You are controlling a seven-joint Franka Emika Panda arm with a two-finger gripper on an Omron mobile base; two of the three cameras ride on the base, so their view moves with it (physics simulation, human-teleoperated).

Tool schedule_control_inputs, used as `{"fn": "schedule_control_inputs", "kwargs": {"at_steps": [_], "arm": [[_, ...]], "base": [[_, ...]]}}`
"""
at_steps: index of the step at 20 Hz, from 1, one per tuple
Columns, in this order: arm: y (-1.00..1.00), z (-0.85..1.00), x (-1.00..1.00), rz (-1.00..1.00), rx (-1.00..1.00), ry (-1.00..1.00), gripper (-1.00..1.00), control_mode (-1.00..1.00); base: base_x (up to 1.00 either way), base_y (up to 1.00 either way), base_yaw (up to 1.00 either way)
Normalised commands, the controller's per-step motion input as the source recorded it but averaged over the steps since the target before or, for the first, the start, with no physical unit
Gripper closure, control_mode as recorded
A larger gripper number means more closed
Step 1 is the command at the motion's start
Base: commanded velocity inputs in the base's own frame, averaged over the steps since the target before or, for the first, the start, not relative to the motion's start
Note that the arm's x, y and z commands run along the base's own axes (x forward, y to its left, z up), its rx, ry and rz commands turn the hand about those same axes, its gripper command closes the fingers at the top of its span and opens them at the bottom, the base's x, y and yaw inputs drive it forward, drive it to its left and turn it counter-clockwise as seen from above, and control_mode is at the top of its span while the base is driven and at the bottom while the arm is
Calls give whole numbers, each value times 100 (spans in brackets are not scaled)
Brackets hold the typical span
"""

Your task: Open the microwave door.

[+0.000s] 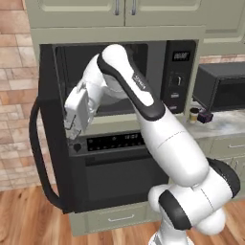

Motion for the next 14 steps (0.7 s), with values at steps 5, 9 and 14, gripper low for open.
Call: {"fn": "schedule_control_inputs", "kwargs": {"at_steps": [5, 9, 14], "arm": [[100, -57, 27, -26, 29, -38, -100, -100], [100, -43, 27, -26, 24, -40, -100, -100], [3, 0, 2, 0, 0, 0, -100, -100]], "base": [[0, 0, 0], [0, 0, 0], [0, 0, 0]]}}
